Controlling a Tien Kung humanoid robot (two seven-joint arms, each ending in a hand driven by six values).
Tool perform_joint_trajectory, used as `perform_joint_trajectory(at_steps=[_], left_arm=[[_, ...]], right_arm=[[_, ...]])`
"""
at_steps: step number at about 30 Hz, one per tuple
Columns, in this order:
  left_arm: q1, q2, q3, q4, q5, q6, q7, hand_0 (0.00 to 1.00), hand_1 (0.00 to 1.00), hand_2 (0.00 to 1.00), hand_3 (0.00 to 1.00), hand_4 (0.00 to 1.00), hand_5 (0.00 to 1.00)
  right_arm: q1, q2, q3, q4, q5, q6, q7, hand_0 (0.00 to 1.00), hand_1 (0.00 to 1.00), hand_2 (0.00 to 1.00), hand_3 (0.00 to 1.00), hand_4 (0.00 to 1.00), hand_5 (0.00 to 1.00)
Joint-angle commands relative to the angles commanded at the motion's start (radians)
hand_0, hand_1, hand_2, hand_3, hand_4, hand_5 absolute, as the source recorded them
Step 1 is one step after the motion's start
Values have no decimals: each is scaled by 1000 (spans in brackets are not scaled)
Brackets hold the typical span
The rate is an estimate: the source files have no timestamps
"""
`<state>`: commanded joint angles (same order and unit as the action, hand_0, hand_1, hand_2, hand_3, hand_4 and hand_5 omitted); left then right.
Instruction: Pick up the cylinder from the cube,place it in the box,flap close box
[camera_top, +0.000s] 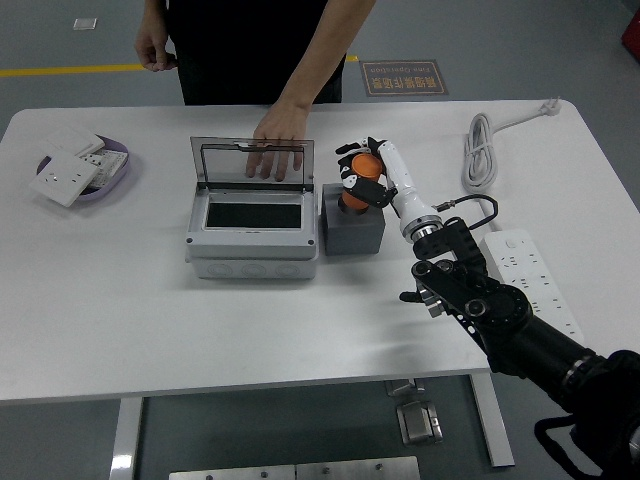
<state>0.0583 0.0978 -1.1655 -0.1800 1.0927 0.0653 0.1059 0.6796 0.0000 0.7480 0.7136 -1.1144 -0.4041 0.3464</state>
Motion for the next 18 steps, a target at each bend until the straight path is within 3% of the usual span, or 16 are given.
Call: perform_joint_trajectory(at_steps=[7,16,17,18], left_arm=[[0,-1,-4,0,3,2,-3,578,607,561,594,608,236],[11,-4,-13,0,2,10,-1,577,607,561,595,611,244],[12,-5,-15,0,2,10,0,578,607,561,594,609,253],[14,-5,-16,0,3,11,0,578,607,561,594,609,253]], right_arm=[[-5,0,30,41,-32,-16,-16,458,562,507,517,2,2],[-31,0,40,209,-176,-41,-126,452,561,507,513,2,2],[-32,0,34,232,-196,-44,-145,354,447,430,458,2,2],[-33,0,28,251,-214,-45,-161,354,447,430,458,2,2]])
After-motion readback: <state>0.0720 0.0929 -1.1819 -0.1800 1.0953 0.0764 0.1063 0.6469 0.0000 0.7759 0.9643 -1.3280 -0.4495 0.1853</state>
